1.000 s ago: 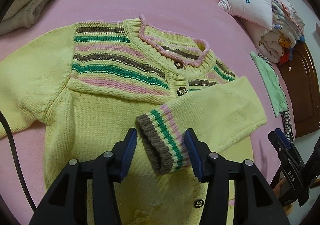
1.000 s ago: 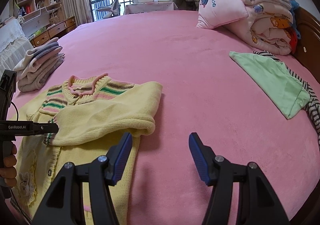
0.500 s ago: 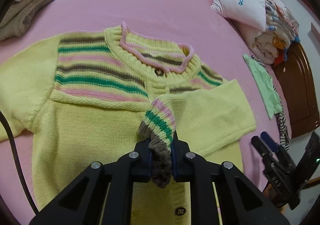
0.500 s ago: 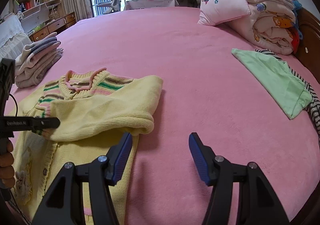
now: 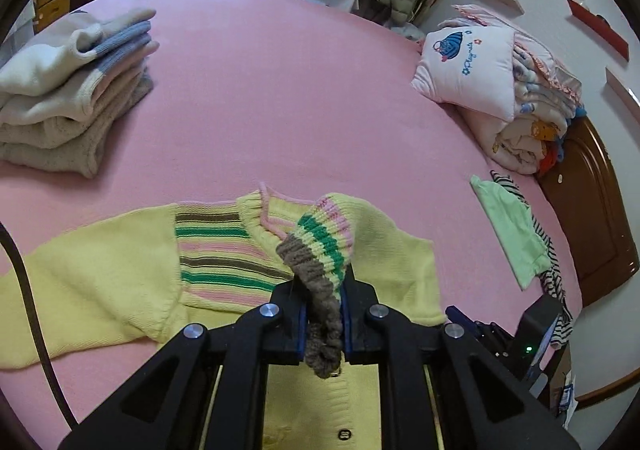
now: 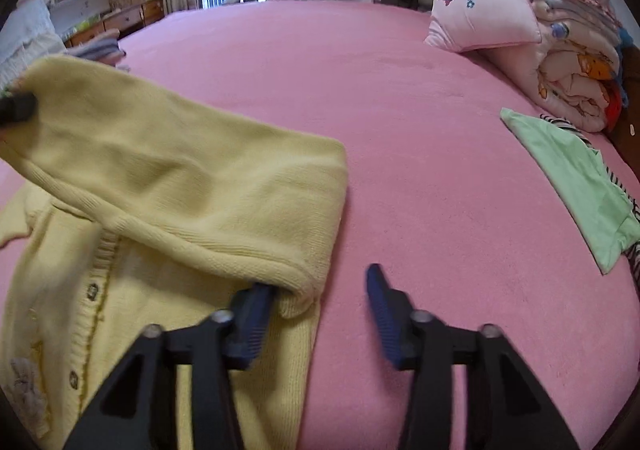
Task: Fold small clothes
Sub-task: 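Lower the cuff onto the cardigan front and open the right tool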
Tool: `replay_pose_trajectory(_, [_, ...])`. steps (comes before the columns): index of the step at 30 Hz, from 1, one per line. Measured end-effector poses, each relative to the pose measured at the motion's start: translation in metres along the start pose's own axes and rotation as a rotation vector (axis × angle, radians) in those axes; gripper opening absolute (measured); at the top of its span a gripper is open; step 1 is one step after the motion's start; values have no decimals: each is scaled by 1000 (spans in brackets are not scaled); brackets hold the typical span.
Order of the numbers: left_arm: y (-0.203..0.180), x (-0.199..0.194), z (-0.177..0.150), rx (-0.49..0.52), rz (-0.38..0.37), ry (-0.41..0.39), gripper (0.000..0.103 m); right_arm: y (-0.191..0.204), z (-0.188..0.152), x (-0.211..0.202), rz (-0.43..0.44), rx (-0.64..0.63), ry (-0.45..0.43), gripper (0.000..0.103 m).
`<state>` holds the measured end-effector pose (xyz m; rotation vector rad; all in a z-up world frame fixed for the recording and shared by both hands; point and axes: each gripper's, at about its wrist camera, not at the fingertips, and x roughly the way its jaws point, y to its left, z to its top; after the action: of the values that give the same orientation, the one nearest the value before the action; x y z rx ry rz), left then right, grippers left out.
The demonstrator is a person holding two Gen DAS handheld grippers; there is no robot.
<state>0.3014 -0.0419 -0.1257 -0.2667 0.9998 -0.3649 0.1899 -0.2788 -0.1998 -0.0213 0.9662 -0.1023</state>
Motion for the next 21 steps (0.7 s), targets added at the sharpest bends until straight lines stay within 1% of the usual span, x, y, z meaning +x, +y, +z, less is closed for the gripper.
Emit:
replay_pose_trajectory(2, [8, 6, -2, -12, 21, 15, 10, -1, -3, -3, 12, 0, -8, 27])
replay_pose_trajectory(6, [29, 27, -14, -38, 63, 56, 10, 2, -7, -10, -8, -20, -12, 27])
replay_pose_trajectory(10, [49, 53, -31, -57, 110, 133, 10, 10, -12, -6, -37, -77, 12, 27])
replay_pose_trajectory(13, [59, 65, -43, -68, 124, 172, 11, 13, -13, -7, -37, -104, 35, 28])
replay_pose_trajectory(14, [59, 66, -45, -68, 126, 177, 11, 12, -13, -9, -30, -106, 51, 31])
replay_pose_trajectory(15, [61, 68, -48, -67, 124, 182, 11, 11, -13, -11, -22, -101, 55, 31])
replay_pose_trajectory(17, [63, 68, -51, -66, 121, 180, 12, 2, -12, -23, 34, -65, 43, 32])
replay_pose_trajectory(18, [64, 68, -51, -64, 118, 180, 12, -4, -10, -30, 64, -40, 29, 34])
replay_pose_trajectory(19, [64, 68, -51, -67, 116, 180, 12, -10, -6, -37, 92, -8, 9, 36])
replay_pose_trajectory(21, [65, 68, -53, -74, 114, 181, 14, -18, 2, -46, 115, 34, -19, 46])
